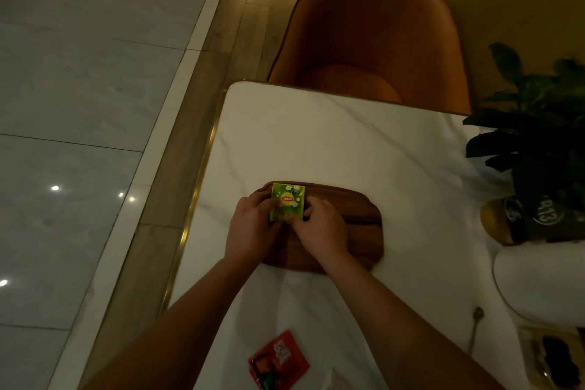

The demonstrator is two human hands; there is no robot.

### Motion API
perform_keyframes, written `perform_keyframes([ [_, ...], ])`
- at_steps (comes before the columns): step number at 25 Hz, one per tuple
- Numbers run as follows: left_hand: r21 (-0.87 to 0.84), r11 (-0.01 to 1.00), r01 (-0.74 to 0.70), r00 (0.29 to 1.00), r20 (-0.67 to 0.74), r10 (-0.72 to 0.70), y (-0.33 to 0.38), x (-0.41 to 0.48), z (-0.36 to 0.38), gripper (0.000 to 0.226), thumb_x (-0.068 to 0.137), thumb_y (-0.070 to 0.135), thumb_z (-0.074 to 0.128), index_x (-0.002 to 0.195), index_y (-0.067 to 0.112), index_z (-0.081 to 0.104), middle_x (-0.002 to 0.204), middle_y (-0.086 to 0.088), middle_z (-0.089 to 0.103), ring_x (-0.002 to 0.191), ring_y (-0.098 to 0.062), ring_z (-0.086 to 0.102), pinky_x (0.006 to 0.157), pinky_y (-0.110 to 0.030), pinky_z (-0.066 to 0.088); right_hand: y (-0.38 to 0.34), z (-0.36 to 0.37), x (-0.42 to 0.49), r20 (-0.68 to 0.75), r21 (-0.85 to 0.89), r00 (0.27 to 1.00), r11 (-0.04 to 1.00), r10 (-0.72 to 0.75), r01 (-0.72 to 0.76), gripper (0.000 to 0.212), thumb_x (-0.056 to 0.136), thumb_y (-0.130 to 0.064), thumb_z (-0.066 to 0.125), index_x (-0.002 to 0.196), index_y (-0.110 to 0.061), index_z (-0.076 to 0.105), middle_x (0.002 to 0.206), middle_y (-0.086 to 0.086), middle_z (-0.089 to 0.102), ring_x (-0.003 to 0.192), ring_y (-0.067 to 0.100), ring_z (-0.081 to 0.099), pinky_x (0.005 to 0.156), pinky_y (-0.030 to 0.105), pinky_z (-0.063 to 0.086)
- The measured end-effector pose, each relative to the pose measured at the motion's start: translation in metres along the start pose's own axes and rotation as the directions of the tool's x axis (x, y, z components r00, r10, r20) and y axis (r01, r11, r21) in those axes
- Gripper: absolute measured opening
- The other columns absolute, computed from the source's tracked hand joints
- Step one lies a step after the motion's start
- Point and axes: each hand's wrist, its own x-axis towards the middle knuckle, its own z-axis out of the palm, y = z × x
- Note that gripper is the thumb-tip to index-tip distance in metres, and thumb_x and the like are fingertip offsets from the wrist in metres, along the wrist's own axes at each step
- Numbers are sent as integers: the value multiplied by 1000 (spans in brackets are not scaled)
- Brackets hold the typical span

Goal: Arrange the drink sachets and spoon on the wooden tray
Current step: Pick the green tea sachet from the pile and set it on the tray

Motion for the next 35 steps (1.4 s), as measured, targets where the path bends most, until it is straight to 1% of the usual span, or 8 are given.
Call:
perform_keyframes([
  [4,-8,1000,2,1000,15,-2,0,0,-1,49,77,13,82,125,9,71,136,-14,65,115,-36,59,92,-40,50,-2,1,-1,10,-8,1000,1000,-18,18,36,73,-41,78,101,-21,67,99,3,63,93,23,61,67,34,46],
  [8,17,1000,-5,999,34,4,-2,1,0,49,77,13,83,123,7,71,130,-16,66,114,-37,59,89,-41,51,-1,3,2,1,-39,998,998,-56,56,30,76,-34,78,99,-18,66,98,5,63,94,26,61,65,30,40],
  [12,18,1000,-8,1000,29,7,-3,2,-1,46,78,14,82,122,6,71,126,-17,67,112,-37,59,88,-43,52,1,3,5,0,-58,997,995,-83,83,30,78,-34,77,99,-16,67,99,7,63,93,26,60,65,29,38],
  [18,18,1000,-7,1000,19,6,-2,2,-1,44,80,13,79,123,7,71,124,-16,67,111,-36,59,87,-42,52,2,3,1,3,-41,998,997,-70,70,29,79,-34,76,100,-18,66,101,6,61,94,25,59,66,29,39],
  [25,10,1000,-12,1000,7,12,-3,3,-3,42,79,14,80,120,7,73,121,-16,69,108,-37,61,85,-41,52,5,4,-5,22,-74,997,994,-79,80,27,85,-31,66,106,-14,66,107,8,60,100,28,59,79,36,47],
  [28,-7,1000,-16,1000,-4,16,-2,-4,-5,43,79,12,80,121,7,72,121,-17,69,108,-38,62,85,-41,52,8,1,-7,21,-22,997,997,-73,73,32,86,-26,67,115,-14,63,109,7,61,102,25,58,82,38,50],
  [31,-14,999,-40,999,-21,40,-1,-22,-12,36,83,12,77,119,8,73,114,-15,69,103,-34,63,82,-38,52,9,-8,-16,5,89,998,994,-62,61,32,87,-23,67,118,-17,63,104,2,62,97,22,60,80,34,49],
  [35,-7,999,-31,999,-12,31,-6,-78,-26,32,83,15,78,115,12,72,103,-8,68,94,-28,64,74,-34,52,26,-22,-57,11,220,999,975,-43,40,32,86,-19,70,118,-17,66,103,2,67,90,17,62,86,38,54],
])
